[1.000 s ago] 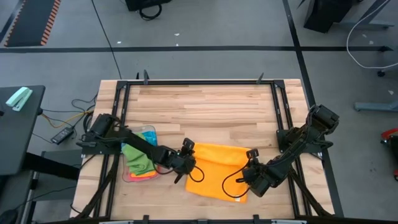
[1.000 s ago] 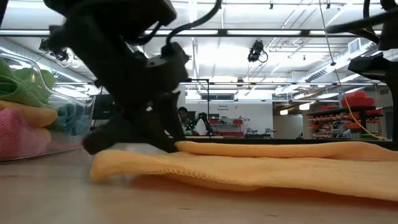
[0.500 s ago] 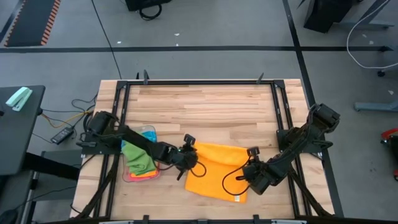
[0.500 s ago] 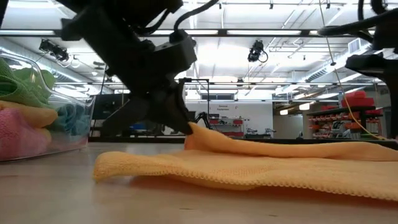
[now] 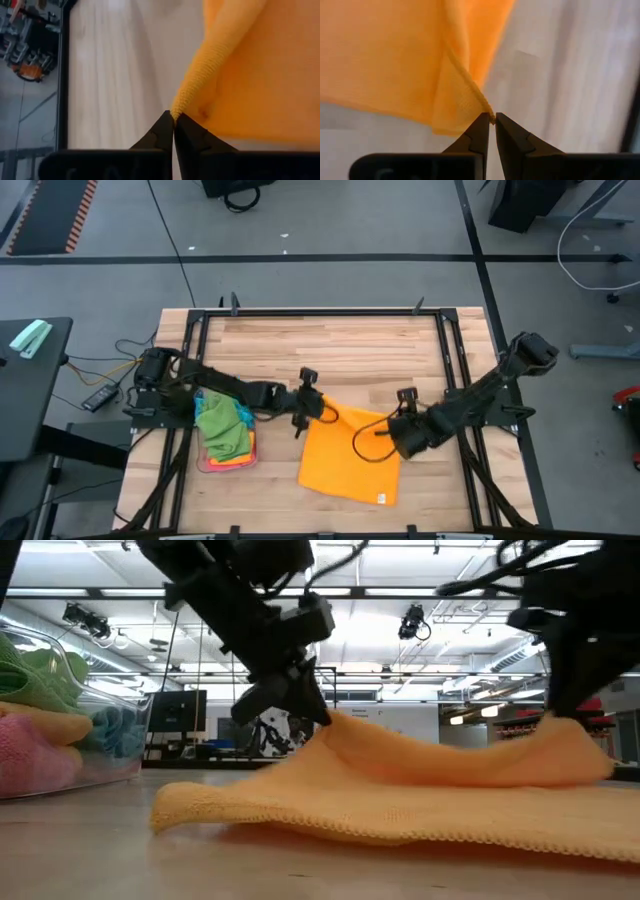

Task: Fold microfiber towels
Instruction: Fold the yellow microfiber cloth

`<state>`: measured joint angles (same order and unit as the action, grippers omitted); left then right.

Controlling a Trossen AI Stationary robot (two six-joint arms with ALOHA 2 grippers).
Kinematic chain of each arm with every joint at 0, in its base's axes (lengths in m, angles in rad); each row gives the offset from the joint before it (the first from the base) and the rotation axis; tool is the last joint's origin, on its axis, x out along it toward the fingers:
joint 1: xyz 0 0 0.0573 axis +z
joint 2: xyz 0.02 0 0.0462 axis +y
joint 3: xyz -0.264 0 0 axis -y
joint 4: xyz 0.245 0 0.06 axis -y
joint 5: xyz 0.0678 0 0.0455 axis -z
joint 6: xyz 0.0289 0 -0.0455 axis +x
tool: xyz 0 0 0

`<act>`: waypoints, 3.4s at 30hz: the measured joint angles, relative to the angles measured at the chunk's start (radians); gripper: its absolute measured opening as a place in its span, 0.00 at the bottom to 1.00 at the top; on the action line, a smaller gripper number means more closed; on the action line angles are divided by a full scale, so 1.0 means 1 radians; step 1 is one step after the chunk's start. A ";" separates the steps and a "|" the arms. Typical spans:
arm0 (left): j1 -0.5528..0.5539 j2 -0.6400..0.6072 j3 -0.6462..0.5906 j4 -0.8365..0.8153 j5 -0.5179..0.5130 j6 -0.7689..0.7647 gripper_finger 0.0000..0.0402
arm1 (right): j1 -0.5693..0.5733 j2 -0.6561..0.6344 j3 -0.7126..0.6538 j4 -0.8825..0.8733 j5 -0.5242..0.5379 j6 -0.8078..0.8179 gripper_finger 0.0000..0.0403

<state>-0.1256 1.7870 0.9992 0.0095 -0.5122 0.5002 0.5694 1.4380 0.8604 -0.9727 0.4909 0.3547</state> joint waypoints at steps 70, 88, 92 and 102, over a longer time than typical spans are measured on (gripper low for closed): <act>0.403 0.000 0.185 -0.352 0.323 0.096 0.28 | -0.386 -0.173 -0.515 0.955 -0.112 -0.591 0.36; 0.404 0.000 0.185 -0.342 0.323 0.113 0.41 | -0.385 -0.051 -0.521 1.080 -0.072 -0.644 0.23; 0.403 0.000 0.185 -0.346 0.323 0.109 0.39 | -0.385 -0.048 -0.520 1.087 -0.062 -0.634 0.23; 0.404 0.000 0.185 -0.350 0.323 0.105 0.36 | -0.387 -0.096 -0.510 1.047 -0.062 -0.617 0.23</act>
<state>0.2783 1.7866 1.1844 -0.3404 -0.1890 0.6056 0.1822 1.3418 0.3508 0.0746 0.4286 -0.2626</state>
